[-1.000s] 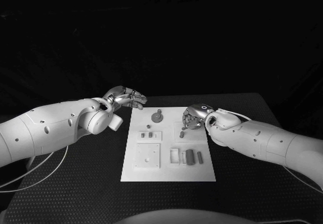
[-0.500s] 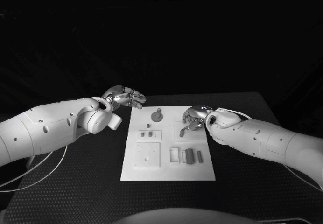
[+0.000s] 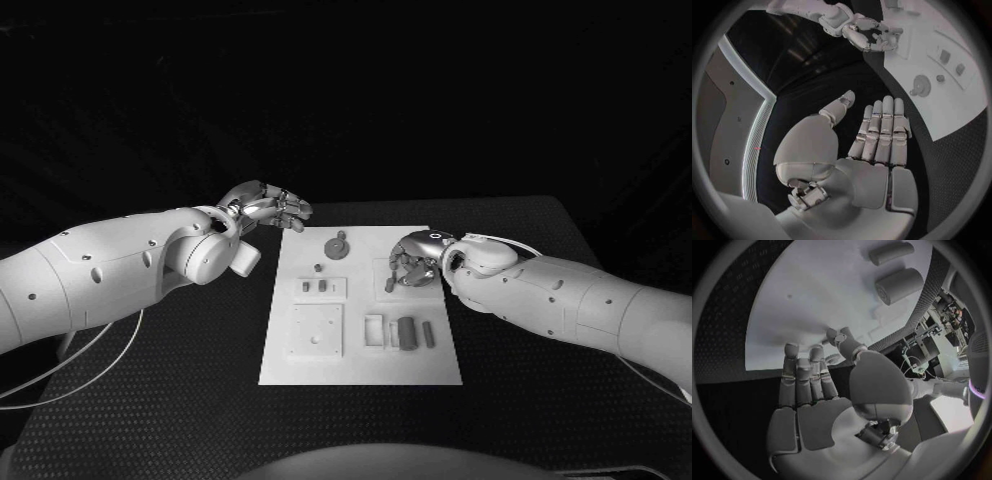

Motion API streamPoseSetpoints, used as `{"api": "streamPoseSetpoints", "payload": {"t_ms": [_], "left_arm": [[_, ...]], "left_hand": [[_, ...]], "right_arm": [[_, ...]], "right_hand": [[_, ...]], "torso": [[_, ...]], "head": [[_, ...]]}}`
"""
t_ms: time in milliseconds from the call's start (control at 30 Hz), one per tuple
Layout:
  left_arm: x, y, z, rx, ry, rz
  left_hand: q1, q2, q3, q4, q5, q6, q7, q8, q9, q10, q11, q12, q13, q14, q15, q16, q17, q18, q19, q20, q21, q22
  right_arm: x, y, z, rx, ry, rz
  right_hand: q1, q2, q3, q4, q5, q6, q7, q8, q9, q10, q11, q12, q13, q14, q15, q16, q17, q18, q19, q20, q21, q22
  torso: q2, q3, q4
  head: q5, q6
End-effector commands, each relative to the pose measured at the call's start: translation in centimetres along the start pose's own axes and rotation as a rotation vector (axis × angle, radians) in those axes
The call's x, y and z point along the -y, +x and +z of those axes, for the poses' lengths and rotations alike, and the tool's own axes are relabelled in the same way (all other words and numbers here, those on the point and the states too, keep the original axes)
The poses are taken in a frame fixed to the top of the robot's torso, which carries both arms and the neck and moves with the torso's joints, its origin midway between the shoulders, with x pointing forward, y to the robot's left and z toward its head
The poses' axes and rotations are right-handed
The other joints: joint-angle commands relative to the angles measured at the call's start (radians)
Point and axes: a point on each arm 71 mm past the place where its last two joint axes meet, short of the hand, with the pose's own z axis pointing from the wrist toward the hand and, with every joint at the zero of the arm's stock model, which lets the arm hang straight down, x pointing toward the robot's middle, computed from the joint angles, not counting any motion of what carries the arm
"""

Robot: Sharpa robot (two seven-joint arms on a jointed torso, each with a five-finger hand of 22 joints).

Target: Assemble the parts on the task board

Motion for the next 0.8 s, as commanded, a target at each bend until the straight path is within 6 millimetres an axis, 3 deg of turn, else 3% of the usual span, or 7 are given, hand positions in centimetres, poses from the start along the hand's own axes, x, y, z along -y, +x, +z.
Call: {"api": "streamPoseSetpoints", "payload": {"t_ms": [33,367,467,600,800], "left_arm": [[0.18,0.11,0.03,-0.008,0.009,-0.002],[0.15,0.13,0.07,-0.01,0.007,-0.003],[0.17,0.18,0.11,-0.011,0.007,-0.003],[0.19,0.24,0.13,-0.013,0.007,-0.003],[0.15,0.13,0.1,-0.01,0.005,-0.002]], "left_hand": [[0.0,-0.005,-0.003,0.005,-0.002,-0.009,0.0,0.005,-0.002,0.007,0.001,0.001,-0.001,0.005,0.0,-0.007,0.002,0.009,0.008,0.003,0.005,-0.001],[0.0,-0.005,-0.003,0.005,-0.002,-0.01,0.0,0.004,-0.002,0.007,0.001,0.001,-0.002,0.005,0.0,-0.008,0.003,0.009,0.008,0.003,0.005,-0.002],[0.0,-0.005,-0.003,0.005,-0.002,-0.011,0.0,0.004,-0.002,0.006,0.001,0.0,-0.002,0.005,0.0,-0.009,0.004,0.009,0.008,0.003,0.005,-0.003],[0.001,-0.005,-0.003,0.005,-0.002,-0.011,0.001,0.004,-0.002,0.006,0.001,0.0,-0.002,0.005,0.0,-0.009,0.005,0.009,0.008,0.003,0.005,-0.003],[0.0,-0.004,-0.003,0.006,-0.002,-0.011,0.001,0.004,-0.003,0.006,0.002,0.0,-0.003,0.005,0.0,-0.01,0.006,0.009,0.008,0.003,0.005,-0.004]], "right_arm": [[-0.3,0.33,-0.08,-0.019,-0.028,-0.016],[-0.69,0.23,0.08,-0.005,-0.037,-0.011],[-0.77,0.31,0.2,-0.008,-0.038,-0.02],[-0.54,0.57,0.23,-0.023,-0.033,-0.045],[-0.01,0.86,0.11,-0.048,-0.021,-0.09]], "right_hand": [[-0.001,-0.002,-0.007,0.003,0.0,0.009,0.007,0.009,-0.001,-0.005,-0.003,0.008,0.0,-0.004,-0.001,0.0,0.001,0.015,-0.008,0.002,0.001,0.022],[-0.021,-0.023,-0.016,0.019,0.0,-0.004,0.01,0.002,-0.009,-0.009,-0.001,0.012,-0.003,-0.006,0.0,0.001,0.0,0.015,-0.008,0.004,0.002,0.02],[-0.015,-0.02,-0.012,0.02,0.001,-0.004,0.01,0.002,-0.01,-0.01,-0.001,0.013,-0.004,-0.007,0.001,0.001,0.0,0.015,-0.008,0.002,0.002,0.02],[0.017,0.011,-0.001,0.003,0.0,0.017,0.003,0.016,-0.009,-0.008,-0.007,0.019,-0.007,-0.005,-0.004,0.004,0.0,0.015,-0.008,0.0,0.005,0.021],[0.074,0.067,0.014,-0.008,0.001,0.087,-0.021,0.056,0.005,-0.001,-0.028,0.026,-0.015,-0.001,-0.022,0.009,0.0,0.015,-0.01,-0.002,0.011,0.022]], "torso": [[0.0,0.001,-0.0005],[0.0,0.0006,-0.0001],[0.0,0.0006,0.0003],[0.0,0.0004,0.0008],[0.0,0.0003,0.0002]], "head": [[0.002,-0.001],[0.001,0.0],[0.001,0.001],[0.0,0.001],[-0.001,-0.001]]}}
